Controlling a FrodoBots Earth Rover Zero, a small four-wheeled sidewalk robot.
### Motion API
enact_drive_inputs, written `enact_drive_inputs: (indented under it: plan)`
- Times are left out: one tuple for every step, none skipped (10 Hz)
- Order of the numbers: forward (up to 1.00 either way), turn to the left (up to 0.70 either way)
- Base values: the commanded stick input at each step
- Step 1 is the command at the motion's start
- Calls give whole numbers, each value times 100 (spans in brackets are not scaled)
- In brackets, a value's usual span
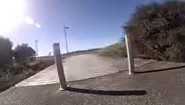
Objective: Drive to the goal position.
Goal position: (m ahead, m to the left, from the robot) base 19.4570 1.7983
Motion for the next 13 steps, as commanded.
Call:
enact_drive_inputs:
  plan:
    - [0,0]
    - [0,0]
    - [100,0]
    - [100,0]
    - [100,0]
    - [100,0]
    - [100,0]
    - [100,0]
    - [100,-10]
    - [100,-30]
    - [100,-32]
    - [100,-16]
    - [100,0]
